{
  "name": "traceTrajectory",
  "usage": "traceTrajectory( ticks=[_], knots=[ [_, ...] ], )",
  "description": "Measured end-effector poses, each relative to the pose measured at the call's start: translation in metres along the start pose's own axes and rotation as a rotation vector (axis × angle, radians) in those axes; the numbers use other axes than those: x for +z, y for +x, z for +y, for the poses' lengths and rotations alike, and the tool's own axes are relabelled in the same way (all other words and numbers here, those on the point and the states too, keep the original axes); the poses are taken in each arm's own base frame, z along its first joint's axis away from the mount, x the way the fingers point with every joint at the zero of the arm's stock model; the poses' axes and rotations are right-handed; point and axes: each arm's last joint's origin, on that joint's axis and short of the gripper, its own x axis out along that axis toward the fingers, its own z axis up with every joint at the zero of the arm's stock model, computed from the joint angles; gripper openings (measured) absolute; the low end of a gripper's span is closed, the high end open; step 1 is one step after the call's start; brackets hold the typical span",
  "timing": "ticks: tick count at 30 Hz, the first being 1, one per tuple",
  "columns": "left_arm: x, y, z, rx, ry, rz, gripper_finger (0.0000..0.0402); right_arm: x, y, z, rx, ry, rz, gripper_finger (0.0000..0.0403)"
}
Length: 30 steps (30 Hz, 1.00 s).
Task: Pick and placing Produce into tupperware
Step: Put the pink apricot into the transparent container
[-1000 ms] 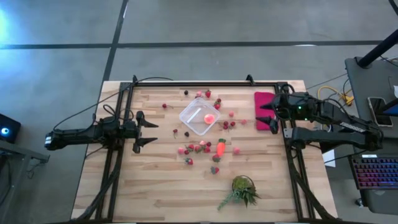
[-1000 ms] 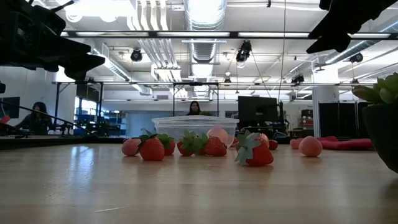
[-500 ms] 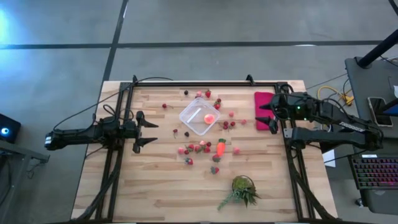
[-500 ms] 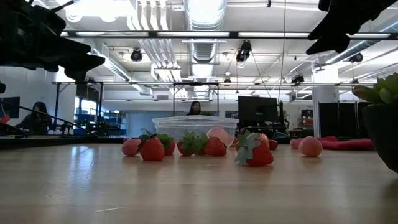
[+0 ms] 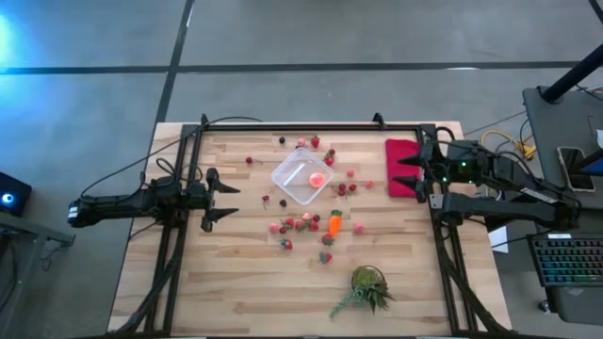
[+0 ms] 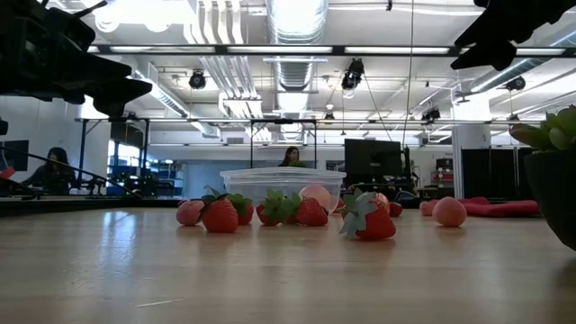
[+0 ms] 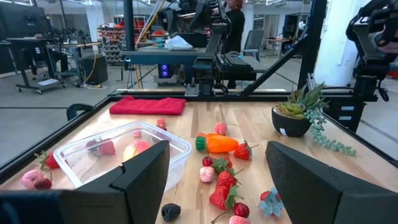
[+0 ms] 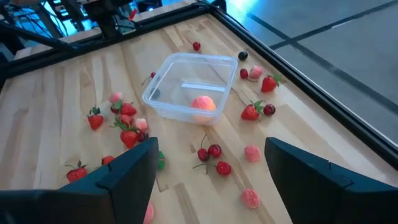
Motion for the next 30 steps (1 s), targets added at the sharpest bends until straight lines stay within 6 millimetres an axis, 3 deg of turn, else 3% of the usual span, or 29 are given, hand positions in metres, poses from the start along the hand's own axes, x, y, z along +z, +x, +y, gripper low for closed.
traceTrajectory(
  ticks=[8,15,21,30],
  knots=[
    [0.000,0.000,0.000,0.000,0.000,0.000,0.0255,-0.002,-0.009,-0.001,-0.002,0.000,-0.035,0.0287],
    [0.000,0.000,0.000,0.000,0.000,0.000,0.0255,0.001,0.003,-0.002,-0.071,0.016,0.003,0.0287],
    [0.000,0.000,0.000,0.000,0.000,0.000,0.0255,0.002,0.029,-0.005,-0.208,0.036,0.105,0.0285],
    [0.000,0.000,0.000,0.000,0.000,0.001,0.0255,-0.008,0.090,-0.010,-0.398,0.047,0.394,0.0282]
  ],
)
